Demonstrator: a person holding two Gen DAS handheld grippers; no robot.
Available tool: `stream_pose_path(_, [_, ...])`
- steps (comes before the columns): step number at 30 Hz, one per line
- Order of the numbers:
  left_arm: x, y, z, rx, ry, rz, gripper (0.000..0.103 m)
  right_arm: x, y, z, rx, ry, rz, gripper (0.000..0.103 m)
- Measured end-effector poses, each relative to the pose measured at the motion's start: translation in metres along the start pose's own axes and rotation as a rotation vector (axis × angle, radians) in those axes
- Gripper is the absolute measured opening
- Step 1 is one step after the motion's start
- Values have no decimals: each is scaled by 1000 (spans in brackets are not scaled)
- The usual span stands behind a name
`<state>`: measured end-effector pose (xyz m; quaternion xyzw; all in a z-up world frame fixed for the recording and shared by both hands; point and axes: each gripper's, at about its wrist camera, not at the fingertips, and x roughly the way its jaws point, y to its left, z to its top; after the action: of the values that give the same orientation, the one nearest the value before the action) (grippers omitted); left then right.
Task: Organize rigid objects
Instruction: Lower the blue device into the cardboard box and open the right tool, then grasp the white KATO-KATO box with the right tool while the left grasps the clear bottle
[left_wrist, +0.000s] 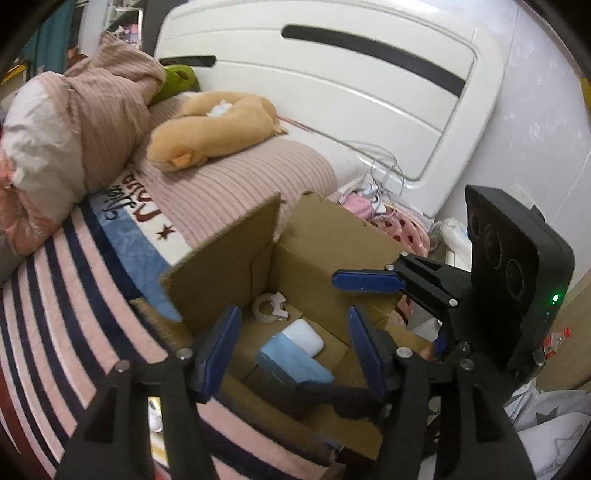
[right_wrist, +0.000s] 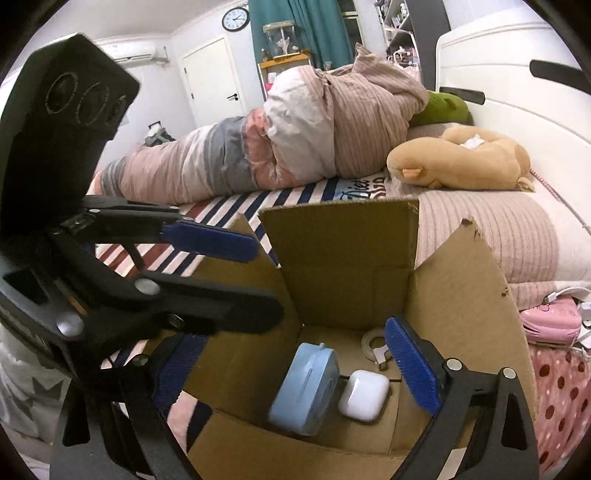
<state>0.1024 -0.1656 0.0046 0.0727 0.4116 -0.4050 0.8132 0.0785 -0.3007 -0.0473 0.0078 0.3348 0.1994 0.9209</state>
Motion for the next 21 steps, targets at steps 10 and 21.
stream_pose_path(10, [-97,54,-48,-138,-168,224,62,-32,64,24,-81,-158,13,95])
stream_pose_path(21, [-114,145,-169,-289,-113,436,65,41,171,3,-185,-29,218,50])
